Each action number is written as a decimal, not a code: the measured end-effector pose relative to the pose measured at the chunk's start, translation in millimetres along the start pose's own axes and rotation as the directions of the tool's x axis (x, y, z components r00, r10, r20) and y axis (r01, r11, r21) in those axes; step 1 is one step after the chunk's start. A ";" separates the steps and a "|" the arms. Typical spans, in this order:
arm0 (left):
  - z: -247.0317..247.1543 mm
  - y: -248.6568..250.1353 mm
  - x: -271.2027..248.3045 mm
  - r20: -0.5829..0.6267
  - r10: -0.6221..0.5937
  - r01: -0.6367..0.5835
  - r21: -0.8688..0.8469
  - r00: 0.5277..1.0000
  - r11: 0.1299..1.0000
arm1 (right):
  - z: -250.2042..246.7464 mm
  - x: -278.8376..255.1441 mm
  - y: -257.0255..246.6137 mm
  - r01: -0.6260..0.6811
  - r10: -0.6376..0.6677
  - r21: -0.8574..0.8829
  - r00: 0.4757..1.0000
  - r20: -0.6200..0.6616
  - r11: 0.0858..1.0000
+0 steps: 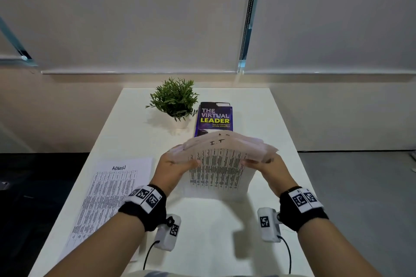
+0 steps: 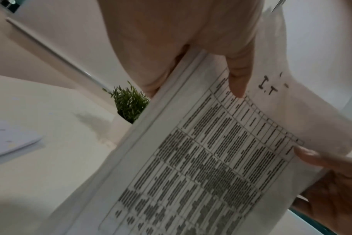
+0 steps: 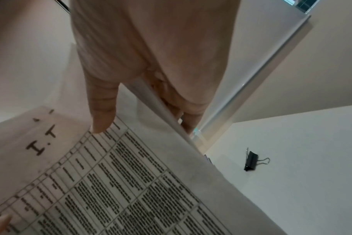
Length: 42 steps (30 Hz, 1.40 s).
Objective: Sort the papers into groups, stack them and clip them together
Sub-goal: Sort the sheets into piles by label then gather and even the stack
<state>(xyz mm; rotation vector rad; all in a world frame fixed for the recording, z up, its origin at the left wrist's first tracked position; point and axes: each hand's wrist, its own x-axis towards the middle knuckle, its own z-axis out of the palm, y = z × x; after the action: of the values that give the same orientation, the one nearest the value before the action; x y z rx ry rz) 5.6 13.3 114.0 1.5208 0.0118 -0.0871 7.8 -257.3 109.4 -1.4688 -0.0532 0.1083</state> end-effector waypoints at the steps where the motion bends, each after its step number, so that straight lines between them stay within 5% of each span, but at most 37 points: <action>1: 1.3 -2.8 0.4 0.016 0.009 -0.009 0.015 1.000 1.000 | 1.3 0.7 1.6 0.007 -0.007 -0.039 1.000 0.001 0.999; 7: 16.7 -5.2 17.2 -0.147 0.004 -0.004 0.004 0.989 1.000 | 14.3 16.9 8.1 0.008 -0.014 -0.052 0.994 -0.113 0.999; 15: -5.1 38.9 42.8 -0.273 -0.059 -0.047 -0.368 0.960 0.929 | -28.4 14.6 41.1 -0.229 0.212 -0.069 0.958 -0.192 0.971; 18: -17.1 40.4 53.0 -0.248 -0.107 -0.005 -0.410 0.963 0.912 | -38.0 16.7 51.8 -0.229 0.268 0.176 0.933 -0.241 0.957; 21: -17.7 34.0 57.4 -0.192 -0.125 0.012 -0.500 0.973 0.866 | -32.1 20.0 52.0 -0.207 0.383 0.548 0.895 -0.230 0.811; 25: -9.4 21.7 53.4 -0.059 -0.171 0.108 -0.563 0.984 0.819 | -20.1 21.0 50.5 -0.244 0.441 0.580 0.868 -0.226 0.777; 31: -42.8 -11.6 47.9 -0.102 -0.300 0.238 -0.396 0.948 0.887 | -54.9 22.4 55.9 -0.179 0.311 0.389 0.899 -0.307 0.904; 36: -48.7 -26.6 34.2 -0.104 -0.291 0.305 0.150 0.951 0.941 | -64.5 19.8 50.9 -0.132 0.166 0.137 0.947 -0.274 0.982; 42: -48.5 -47.6 27.3 -0.226 -0.283 0.320 0.147 0.932 0.936 | -54.9 11.8 60.2 -0.188 0.182 -0.011 0.960 -0.213 0.982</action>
<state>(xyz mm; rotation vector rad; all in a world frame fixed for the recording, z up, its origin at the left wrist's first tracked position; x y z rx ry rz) 32.0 58.1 62.4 1.6967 0.4130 -0.1846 22.8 -304.5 43.6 -1.5074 0.2576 0.1029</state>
